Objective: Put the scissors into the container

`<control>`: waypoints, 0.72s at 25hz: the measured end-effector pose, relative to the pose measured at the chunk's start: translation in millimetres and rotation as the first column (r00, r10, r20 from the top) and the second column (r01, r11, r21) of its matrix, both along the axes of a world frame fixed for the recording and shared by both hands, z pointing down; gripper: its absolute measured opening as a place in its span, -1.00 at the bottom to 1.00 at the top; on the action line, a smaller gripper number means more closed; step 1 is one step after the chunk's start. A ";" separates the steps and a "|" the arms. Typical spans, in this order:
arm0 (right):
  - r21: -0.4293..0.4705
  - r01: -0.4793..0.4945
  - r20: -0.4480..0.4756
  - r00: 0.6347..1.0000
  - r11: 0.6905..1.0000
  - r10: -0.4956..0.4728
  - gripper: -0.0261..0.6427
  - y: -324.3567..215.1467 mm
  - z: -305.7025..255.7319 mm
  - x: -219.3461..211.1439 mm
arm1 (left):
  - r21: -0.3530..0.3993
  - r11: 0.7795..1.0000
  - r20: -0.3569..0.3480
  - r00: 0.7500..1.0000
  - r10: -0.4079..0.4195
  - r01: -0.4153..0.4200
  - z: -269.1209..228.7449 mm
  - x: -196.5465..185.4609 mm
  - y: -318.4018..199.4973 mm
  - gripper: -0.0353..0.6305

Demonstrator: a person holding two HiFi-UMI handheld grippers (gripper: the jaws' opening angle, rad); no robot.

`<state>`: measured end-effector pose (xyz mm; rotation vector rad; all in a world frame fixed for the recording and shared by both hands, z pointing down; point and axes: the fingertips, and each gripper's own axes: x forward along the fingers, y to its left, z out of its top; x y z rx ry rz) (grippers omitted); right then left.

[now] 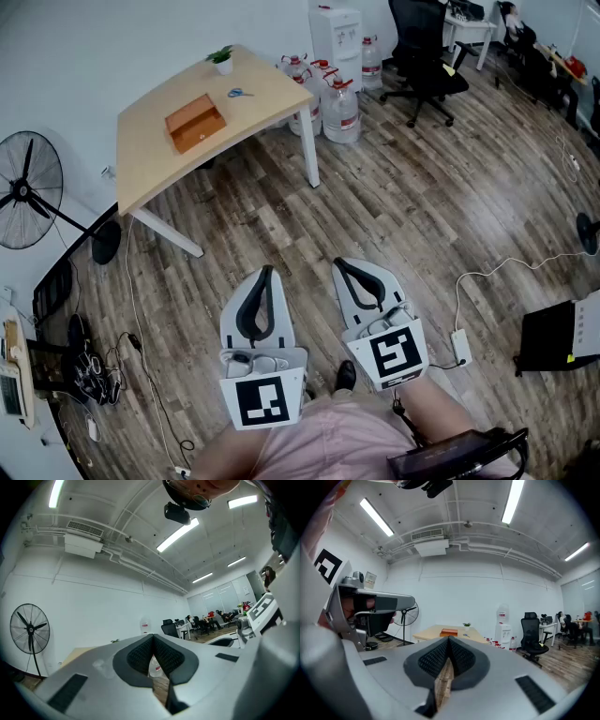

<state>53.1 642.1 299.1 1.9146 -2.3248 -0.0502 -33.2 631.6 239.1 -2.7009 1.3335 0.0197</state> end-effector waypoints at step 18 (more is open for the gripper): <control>-0.022 0.027 0.039 0.999 0.999 -0.026 -0.57 -29.5 13.4 22.3 | -0.052 0.996 -0.007 0.998 -0.067 0.066 23.4 -1.0 -36.9 -0.87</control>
